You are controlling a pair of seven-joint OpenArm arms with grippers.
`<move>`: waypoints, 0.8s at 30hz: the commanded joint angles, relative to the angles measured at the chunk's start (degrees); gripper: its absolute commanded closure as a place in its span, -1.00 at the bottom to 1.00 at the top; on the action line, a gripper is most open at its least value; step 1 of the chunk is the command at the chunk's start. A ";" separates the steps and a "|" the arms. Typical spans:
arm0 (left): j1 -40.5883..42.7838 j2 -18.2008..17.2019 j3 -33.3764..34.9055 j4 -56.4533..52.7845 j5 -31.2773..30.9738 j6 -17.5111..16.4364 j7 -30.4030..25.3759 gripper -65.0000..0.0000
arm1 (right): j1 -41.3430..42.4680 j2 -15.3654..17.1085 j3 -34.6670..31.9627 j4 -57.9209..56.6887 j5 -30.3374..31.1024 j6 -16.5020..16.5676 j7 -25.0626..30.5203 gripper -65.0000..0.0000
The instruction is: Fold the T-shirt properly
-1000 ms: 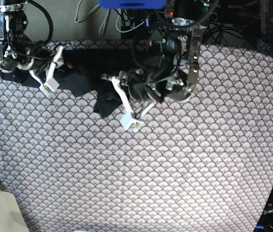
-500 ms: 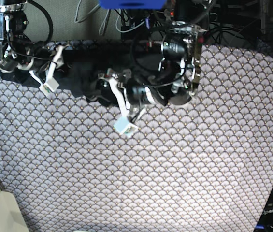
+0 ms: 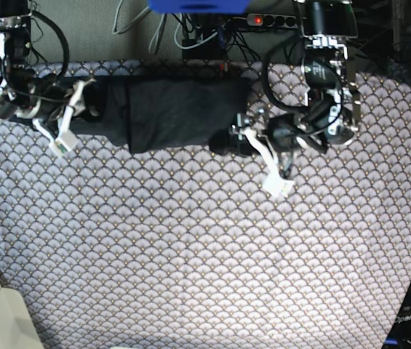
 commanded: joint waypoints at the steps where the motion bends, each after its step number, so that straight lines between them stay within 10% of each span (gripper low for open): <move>1: -0.26 -0.08 0.02 0.30 -1.16 -0.19 -0.51 -0.04 | 0.38 1.51 1.26 0.88 0.41 0.17 0.48 0.51; 15: -0.35 0.27 0.02 -4.44 5.34 -0.37 -0.60 -0.04 | 1.35 3.00 16.21 10.81 0.41 0.17 -12.79 0.50; 24: -0.17 -0.17 0.02 -4.27 4.81 -0.45 -0.51 -0.04 | -0.23 5.64 29.31 5.71 0.32 0.17 -12.97 -0.14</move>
